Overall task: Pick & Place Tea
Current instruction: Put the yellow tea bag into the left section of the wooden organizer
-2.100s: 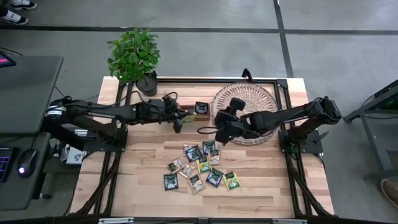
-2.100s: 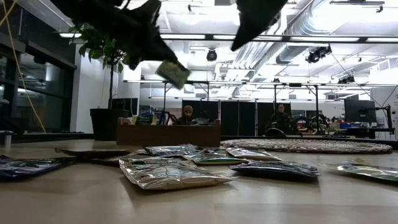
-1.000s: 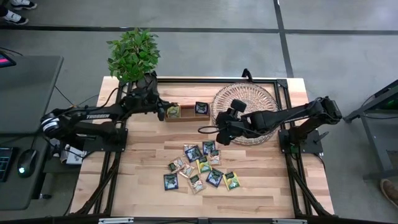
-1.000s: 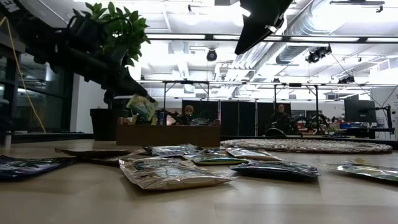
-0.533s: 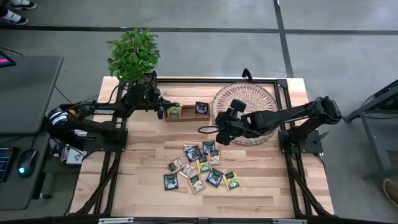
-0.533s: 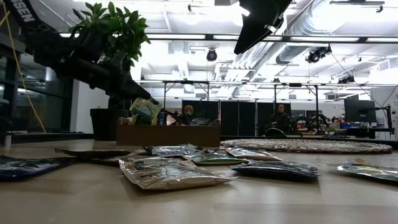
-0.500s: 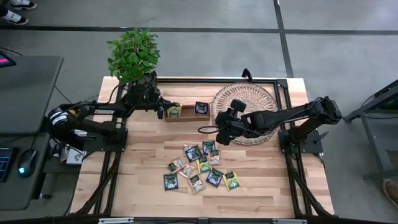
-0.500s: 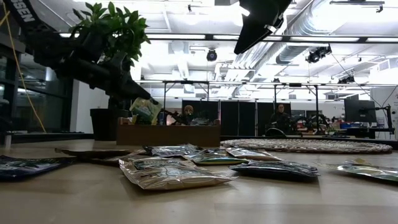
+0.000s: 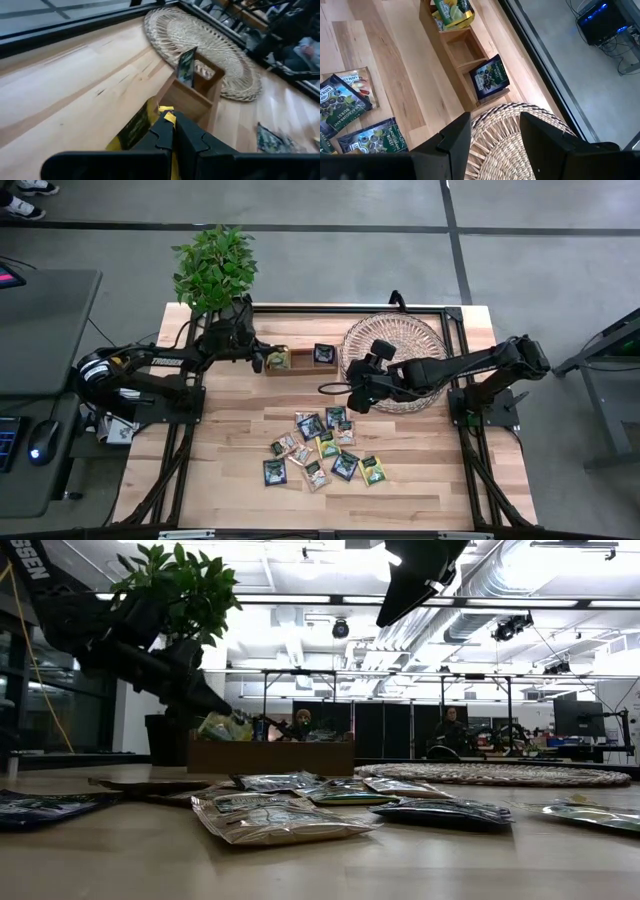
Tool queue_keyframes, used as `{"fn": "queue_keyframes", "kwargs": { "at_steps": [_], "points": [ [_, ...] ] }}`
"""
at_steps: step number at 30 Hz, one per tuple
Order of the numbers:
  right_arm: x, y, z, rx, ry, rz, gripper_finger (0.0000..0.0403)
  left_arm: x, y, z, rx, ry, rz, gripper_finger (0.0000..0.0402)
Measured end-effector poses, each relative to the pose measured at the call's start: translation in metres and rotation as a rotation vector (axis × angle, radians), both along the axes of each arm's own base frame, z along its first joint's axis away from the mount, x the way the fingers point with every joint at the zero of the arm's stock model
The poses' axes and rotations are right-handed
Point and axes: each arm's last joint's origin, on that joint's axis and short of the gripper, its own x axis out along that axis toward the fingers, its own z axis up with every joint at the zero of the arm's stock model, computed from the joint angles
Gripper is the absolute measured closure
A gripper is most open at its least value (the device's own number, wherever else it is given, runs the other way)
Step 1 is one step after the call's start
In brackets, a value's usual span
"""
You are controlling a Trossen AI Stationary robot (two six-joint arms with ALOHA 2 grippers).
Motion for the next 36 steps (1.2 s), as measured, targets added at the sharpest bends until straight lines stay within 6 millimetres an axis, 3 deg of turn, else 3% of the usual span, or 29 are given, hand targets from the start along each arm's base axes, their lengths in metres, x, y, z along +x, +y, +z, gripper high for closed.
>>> {"fn": "queue_keyframes", "kwargs": {
  "at_steps": [25, 36],
  "points": [
    [0.0000, -0.0002, 0.0000, 0.000, 0.000, -0.001, 0.0237, 0.0000, 0.0013, 0.0010, 0.107, 0.029, 0.004, 0.0396],
    [0.0000, -0.0002, 0.0000, 0.000, -0.001, -0.001, 0.0238, 0.0002, 0.0016, 0.0017, 0.111, 0.024, 0.008, 0.0287]
  ]
}}
